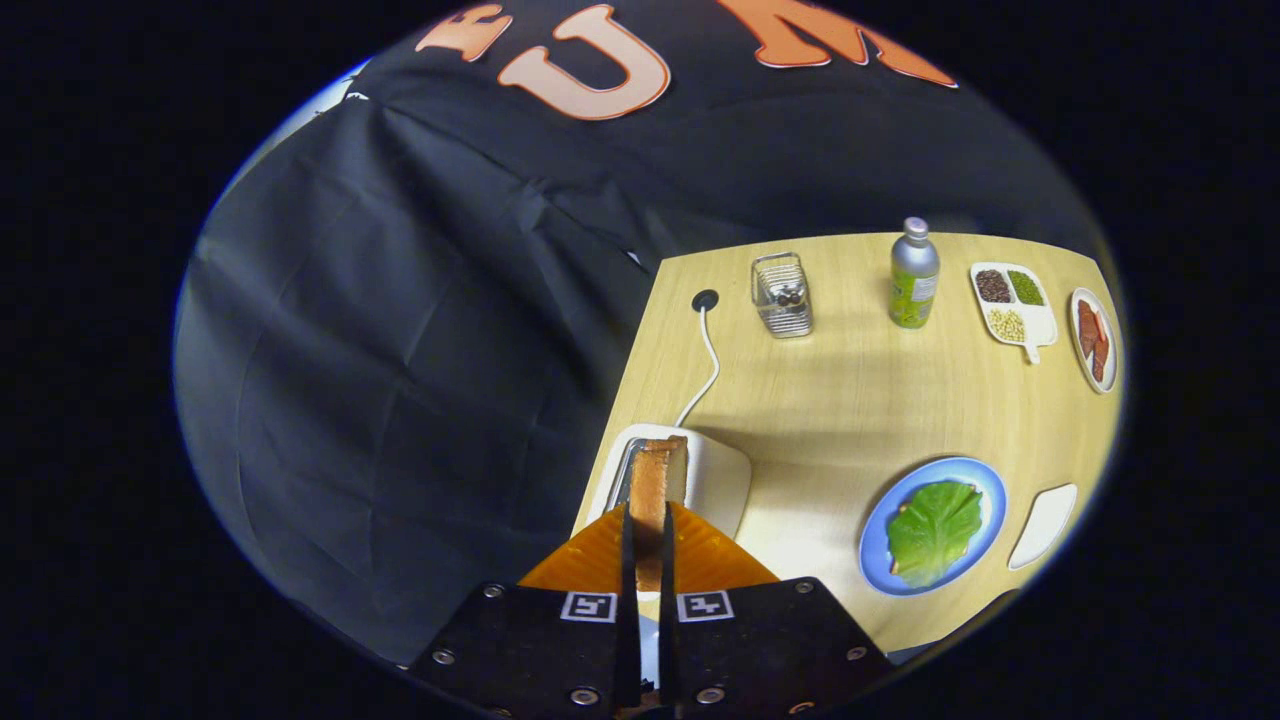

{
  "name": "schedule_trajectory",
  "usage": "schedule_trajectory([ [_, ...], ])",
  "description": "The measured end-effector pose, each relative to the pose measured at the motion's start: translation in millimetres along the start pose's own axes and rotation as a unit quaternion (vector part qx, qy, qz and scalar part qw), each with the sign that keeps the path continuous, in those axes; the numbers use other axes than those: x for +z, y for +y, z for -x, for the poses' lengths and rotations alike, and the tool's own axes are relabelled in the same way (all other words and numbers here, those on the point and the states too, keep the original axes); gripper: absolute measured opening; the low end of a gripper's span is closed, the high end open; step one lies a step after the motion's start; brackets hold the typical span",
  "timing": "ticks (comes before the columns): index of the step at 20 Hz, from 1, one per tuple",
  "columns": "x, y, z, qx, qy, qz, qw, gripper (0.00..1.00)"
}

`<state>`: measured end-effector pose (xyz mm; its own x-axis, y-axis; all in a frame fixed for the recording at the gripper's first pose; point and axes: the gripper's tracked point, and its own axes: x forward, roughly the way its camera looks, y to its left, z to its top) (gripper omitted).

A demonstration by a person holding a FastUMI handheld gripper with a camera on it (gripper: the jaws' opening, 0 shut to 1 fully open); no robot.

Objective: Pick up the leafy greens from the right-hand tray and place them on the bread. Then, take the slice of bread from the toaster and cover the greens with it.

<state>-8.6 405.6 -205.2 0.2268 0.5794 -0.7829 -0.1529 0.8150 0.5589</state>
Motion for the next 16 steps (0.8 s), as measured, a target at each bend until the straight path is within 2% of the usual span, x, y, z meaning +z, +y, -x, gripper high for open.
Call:
schedule_trajectory([
  [8,-3,-73,21,-0.009,-0.012,-0.004,1.0,0.08],
  [16,-42,-147,19,-0.04,0.033,-0.003,0.999,0.08],
])
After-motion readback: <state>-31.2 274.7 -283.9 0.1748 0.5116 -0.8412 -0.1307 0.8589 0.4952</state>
